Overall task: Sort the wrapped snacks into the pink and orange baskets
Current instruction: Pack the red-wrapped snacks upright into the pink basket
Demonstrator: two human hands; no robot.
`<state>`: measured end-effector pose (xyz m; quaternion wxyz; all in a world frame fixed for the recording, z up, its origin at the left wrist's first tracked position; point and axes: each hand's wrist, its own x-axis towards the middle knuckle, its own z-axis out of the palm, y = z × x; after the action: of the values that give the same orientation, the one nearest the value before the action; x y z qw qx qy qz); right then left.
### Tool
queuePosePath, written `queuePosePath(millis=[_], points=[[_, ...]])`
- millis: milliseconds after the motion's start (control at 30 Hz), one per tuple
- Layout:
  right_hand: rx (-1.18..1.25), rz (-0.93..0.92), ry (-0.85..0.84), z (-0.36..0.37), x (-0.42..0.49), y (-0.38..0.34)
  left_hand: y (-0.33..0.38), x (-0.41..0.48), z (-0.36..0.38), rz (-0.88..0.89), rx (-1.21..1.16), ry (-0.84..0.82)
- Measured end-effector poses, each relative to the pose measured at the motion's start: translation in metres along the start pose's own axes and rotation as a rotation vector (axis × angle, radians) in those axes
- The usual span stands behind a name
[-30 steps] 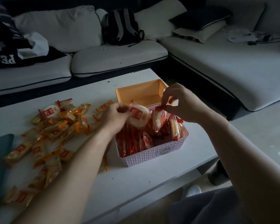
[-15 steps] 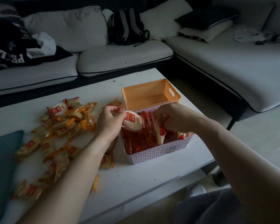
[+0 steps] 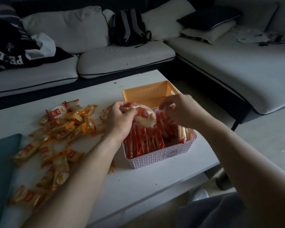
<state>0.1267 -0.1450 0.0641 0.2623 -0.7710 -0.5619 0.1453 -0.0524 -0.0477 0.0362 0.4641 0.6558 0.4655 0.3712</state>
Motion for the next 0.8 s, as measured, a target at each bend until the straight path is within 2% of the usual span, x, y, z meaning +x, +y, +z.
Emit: queuePosePath(millis=[67, 133, 200, 333, 400, 467, 600, 800], points=[[0.342, 0.156, -0.011, -0.013, -0.005, -0.006, 0.002, -0.004, 0.009, 0.008, -0.061, -0.095], [0.358, 0.235, -0.102, -0.015, -0.009, -0.006, 0.003, -0.009, 0.017, 0.054, -0.101, -0.18], [0.336, 0.297, -0.099, -0.015, -0.01, 0.001, 0.004, -0.016, 0.025, 0.187, -0.034, -0.231], [0.721, 0.511, -0.087, -0.023, -0.007, 0.01, -0.001, -0.028, 0.036, 0.351, 0.029, -0.327], [0.627, 0.486, -0.035, -0.022, -0.005, 0.016, -0.005, -0.03, 0.038, 0.349, 0.055, -0.384], [0.351, 0.365, 0.035, -0.022, -0.005, 0.015, -0.009, -0.029, 0.038, 0.277, 0.119, -0.417], [-0.075, 0.182, 0.082, -0.011, -0.009, 0.002, -0.023, -0.025, 0.037, 0.161, 0.307, -0.33], [-0.205, 0.131, 0.111, 0.042, -0.009, -0.007, -0.025, -0.028, 0.044, 0.189, 0.253, -0.192]])
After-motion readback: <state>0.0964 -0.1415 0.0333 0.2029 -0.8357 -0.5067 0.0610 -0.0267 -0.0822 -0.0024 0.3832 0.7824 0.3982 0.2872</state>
